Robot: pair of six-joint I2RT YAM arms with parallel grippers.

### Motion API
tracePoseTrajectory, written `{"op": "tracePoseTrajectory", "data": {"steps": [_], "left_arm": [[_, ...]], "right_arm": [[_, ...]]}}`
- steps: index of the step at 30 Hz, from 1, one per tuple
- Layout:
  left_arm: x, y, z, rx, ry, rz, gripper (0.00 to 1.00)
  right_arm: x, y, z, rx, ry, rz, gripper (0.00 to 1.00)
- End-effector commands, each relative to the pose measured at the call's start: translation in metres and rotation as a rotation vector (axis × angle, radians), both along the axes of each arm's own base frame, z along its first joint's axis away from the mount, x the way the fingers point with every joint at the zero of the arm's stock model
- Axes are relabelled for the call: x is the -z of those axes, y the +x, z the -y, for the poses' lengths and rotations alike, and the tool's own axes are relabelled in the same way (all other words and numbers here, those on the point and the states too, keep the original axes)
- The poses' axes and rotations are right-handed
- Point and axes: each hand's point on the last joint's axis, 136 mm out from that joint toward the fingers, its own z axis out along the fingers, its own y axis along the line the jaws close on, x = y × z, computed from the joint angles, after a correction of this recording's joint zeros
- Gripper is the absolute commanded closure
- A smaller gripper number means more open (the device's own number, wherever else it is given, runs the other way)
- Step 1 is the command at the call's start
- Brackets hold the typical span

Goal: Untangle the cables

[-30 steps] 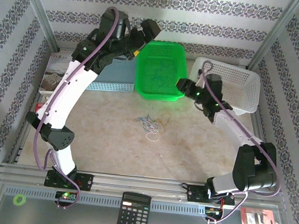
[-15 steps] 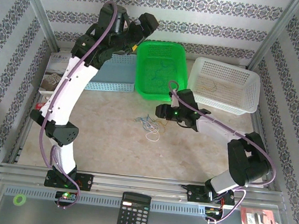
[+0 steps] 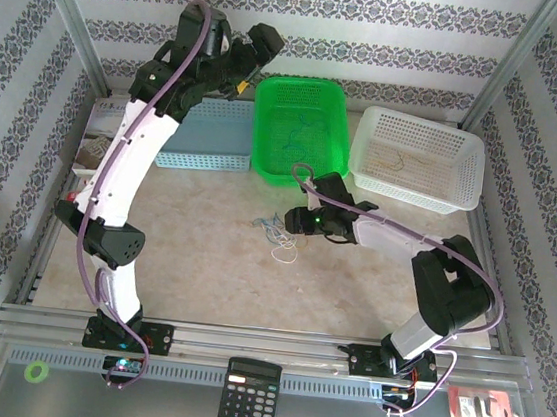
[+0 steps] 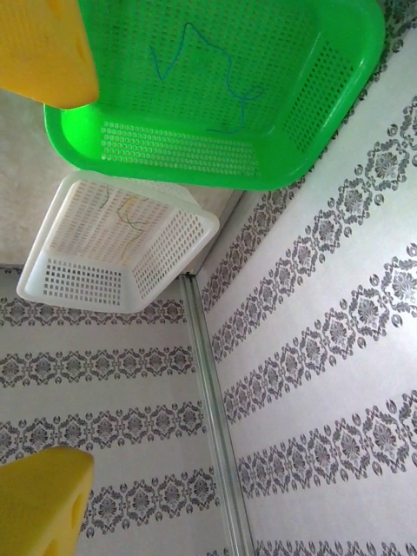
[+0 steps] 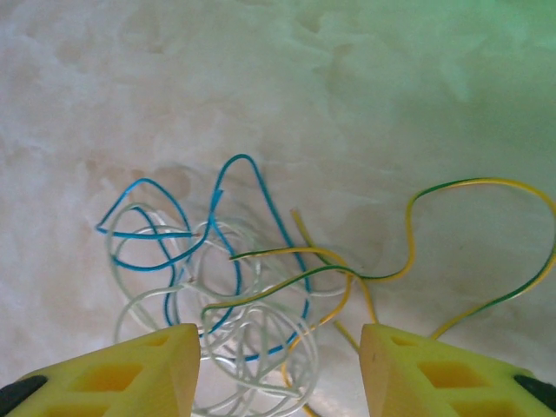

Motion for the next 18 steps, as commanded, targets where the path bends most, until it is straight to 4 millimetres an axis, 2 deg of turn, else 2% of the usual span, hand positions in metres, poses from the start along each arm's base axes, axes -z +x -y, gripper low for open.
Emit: {"op": "tracePoseTrajectory", "data": {"steps": [1,4,7,9,15,18], "left_arm": [[-0.018,-0.002,-0.006,-0.019,-0.093,0.014,0.00],[-0.015,-0.004,-0.006,-0.015,-0.077,0.004,0.00],[-0.006,-0.009,0.003,0.021,-0.096,-0.029,0.00],[-0.008,-0.011,0.004,0.019,-0.088,-0.015,0.00],[-0.025,-0.010,-0.014,-0.023,-0.095,0.040,0.00],[-0.019,-0.013,-0.009,-0.002,-0.116,0.027,0.00]], "right_arm": [[0.007,0.005,0.004,-0.022,-0.087,0.024,0.49],[0.012,0.006,0.004,-0.033,-0.106,0.019,0.50],[0.016,0.007,0.002,-0.039,-0.107,0.008,0.51],[0.019,0.009,0.001,-0.040,-0.111,0.001,0.52],[0.026,0.011,0.000,-0.047,-0.125,-0.008,0.56],[0.029,0.009,0.004,-0.048,-0.143,-0.014,0.57]]}}
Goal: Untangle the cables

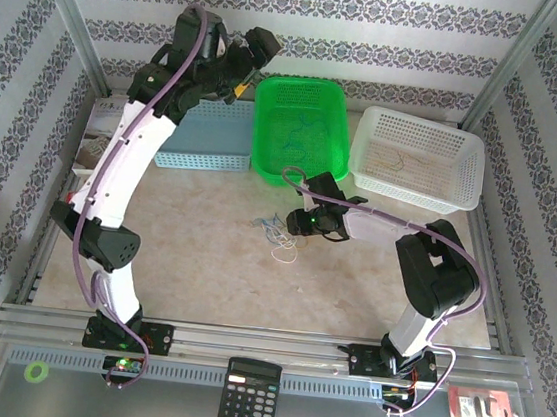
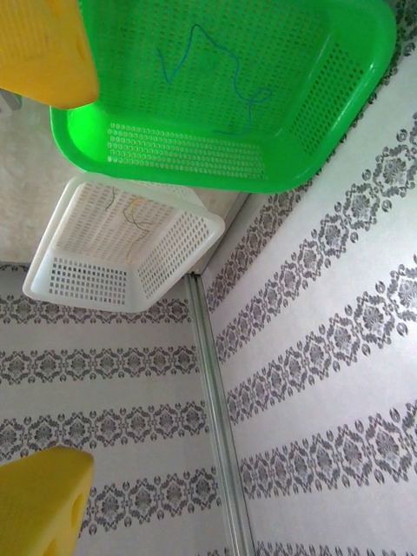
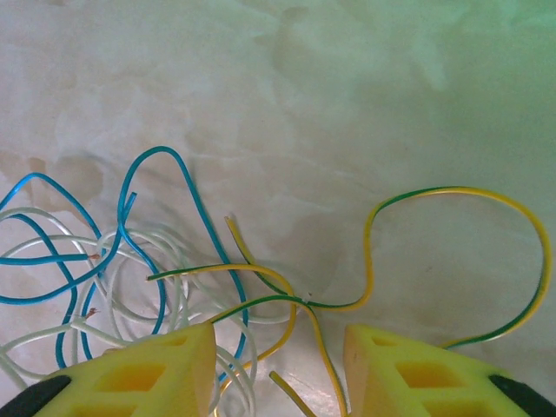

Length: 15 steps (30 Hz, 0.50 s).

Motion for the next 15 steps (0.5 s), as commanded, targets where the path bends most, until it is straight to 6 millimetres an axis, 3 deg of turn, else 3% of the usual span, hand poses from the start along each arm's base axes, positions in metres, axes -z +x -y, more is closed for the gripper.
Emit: {"op": "tracePoseTrajectory", "data": {"steps": [1,3,10,15], "left_arm": [[-0.022,-0.012,0.002,0.006,-0.107,0.025,0.00],[-0.022,-0.014,0.008,0.022,-0.115,0.026,0.00],[-0.023,-0.014,-0.003,-0.007,-0.126,0.040,0.00],[-0.020,-0.014,0.001,0.004,-0.131,0.027,0.00]], "right_arm": [[0.002,0.001,-0.001,-0.020,-0.039,0.008,0.58],[0.003,0.000,0.002,-0.016,-0.049,0.009,0.60],[0.005,0.002,0.009,0.006,-0.060,0.014,0.72],[0.007,0.003,0.009,0.004,-0.058,0.011,0.77]]}}
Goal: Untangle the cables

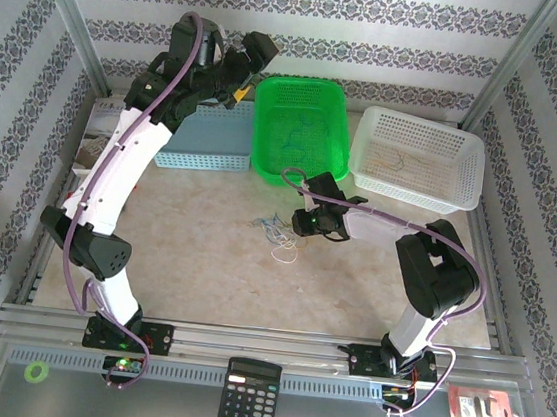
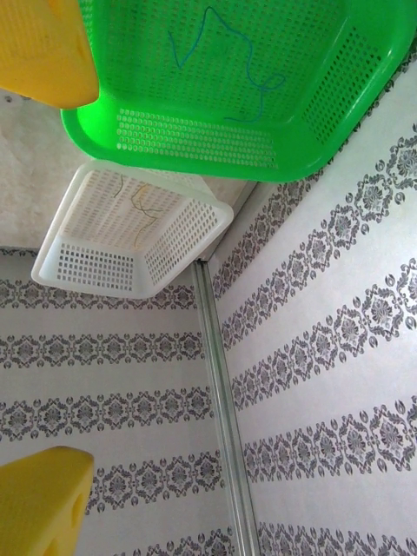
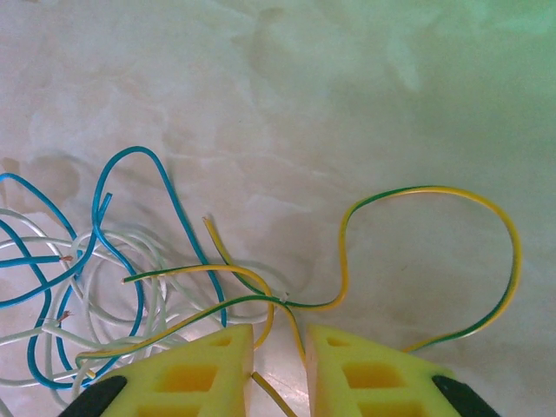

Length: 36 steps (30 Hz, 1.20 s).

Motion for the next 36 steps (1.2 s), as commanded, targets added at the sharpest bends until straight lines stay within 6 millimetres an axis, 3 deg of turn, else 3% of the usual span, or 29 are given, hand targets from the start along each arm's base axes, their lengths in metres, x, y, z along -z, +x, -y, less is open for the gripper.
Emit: {"op": "tracePoseTrajectory", "data": {"steps": [1,8,18,22,27,36], "left_arm": [[-0.025,-0.006,-0.003,-0.015,-0.091,0.026,0.00],[-0.024,-0.004,-0.006,-0.025,-0.096,0.038,0.00],[-0.005,-0.002,0.020,0.024,-0.102,0.011,0.00],[0.017,0.000,0.022,0.033,-0.075,-0.002,0.00],[0.079,-0.001,0.024,0.041,-0.094,0.009,0.00],[0.227,-0.026,0.023,0.112,-0.038,-0.037,0.00]], "right_arm": [[0.005,0.001,0.004,-0.005,-0.029,-0.001,0.78],[-0.001,0.001,0.005,-0.001,-0.020,0.012,0.99],[-0.027,0.004,0.004,0.017,0.047,0.041,1.00],[-0.045,0.008,0.004,0.042,0.099,0.060,1.00],[-0.068,0.015,0.003,0.065,0.158,0.089,1.00],[-0.086,0.024,0.000,0.108,0.276,0.084,1.00]]}}
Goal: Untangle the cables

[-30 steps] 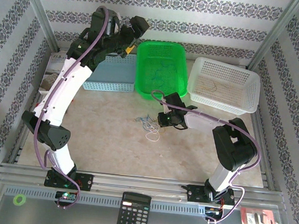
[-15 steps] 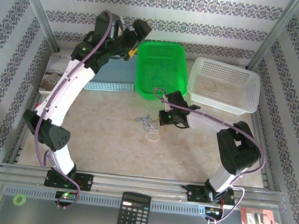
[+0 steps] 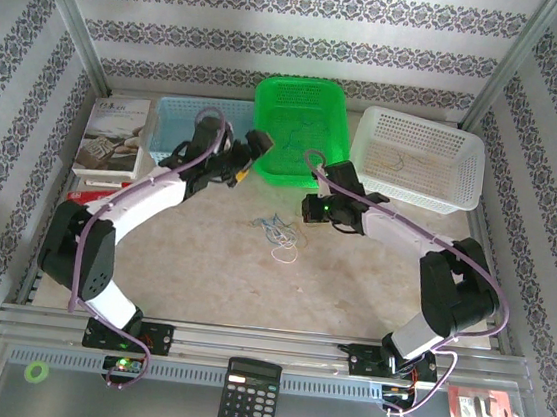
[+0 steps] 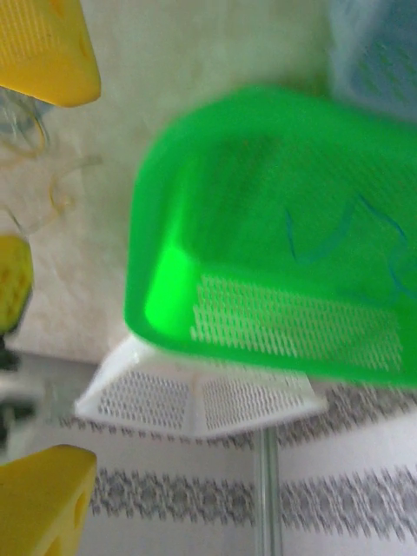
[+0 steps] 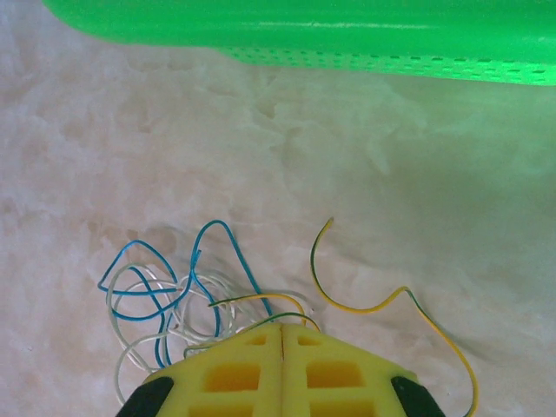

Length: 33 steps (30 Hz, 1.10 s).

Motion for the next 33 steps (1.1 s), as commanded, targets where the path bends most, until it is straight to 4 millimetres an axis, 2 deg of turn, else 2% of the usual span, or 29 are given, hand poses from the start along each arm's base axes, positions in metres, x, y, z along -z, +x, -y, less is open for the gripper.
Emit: {"op": "tracePoseTrajectory", "data": {"steps": [1,4,6,11,15,22,27,33], "left_arm": [[-0.018,0.005,0.014,0.070,-0.075,0.207,0.00],[0.009,-0.004,0.020,0.129,-0.050,0.231,0.00],[0.019,-0.009,0.024,0.175,0.000,0.266,0.00],[0.020,-0.030,0.038,0.318,0.134,0.416,0.01],[0.024,-0.048,0.047,0.434,0.257,0.529,0.06],[0.009,-0.071,0.065,0.538,0.243,0.672,0.16],[-0.008,-0.079,0.080,0.569,0.197,0.740,0.19],[-0.022,-0.081,0.094,0.590,0.147,0.787,0.27]], "right_arm": [[-0.027,0.007,-0.009,0.011,0.098,0.031,1.00],[-0.037,0.009,-0.012,0.017,0.129,0.043,1.00],[-0.047,0.009,-0.014,0.020,0.153,0.055,1.00],[-0.077,0.007,-0.014,0.032,0.209,0.093,1.00],[-0.102,0.002,-0.016,0.036,0.271,0.115,1.00],[-0.130,-0.001,-0.020,0.042,0.349,0.131,1.00],[-0.133,-0.001,-0.024,0.052,0.381,0.124,1.00],[-0.131,-0.006,-0.035,0.038,0.390,0.114,1.00]]}}
